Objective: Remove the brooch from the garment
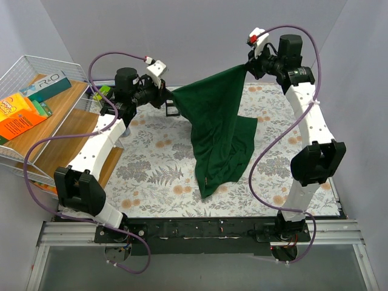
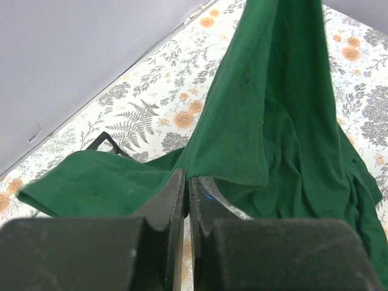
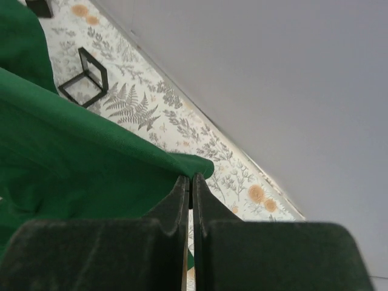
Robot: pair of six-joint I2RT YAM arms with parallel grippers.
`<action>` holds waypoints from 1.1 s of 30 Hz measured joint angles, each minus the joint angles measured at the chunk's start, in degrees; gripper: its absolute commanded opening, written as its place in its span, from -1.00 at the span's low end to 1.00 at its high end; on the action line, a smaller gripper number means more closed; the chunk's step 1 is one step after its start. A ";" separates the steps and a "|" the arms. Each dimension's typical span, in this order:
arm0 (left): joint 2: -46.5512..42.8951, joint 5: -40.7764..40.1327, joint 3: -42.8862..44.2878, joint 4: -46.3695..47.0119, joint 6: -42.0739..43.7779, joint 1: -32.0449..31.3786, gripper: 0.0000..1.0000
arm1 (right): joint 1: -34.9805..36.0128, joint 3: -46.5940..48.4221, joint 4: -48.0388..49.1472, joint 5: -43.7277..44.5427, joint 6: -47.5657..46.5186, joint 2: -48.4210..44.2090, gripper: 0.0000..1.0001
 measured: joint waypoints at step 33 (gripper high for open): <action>10.43 7.45 43.93 11.76 -4.76 -4.98 -1.00 | -0.26 11.69 19.63 25.62 -3.06 -17.75 -0.97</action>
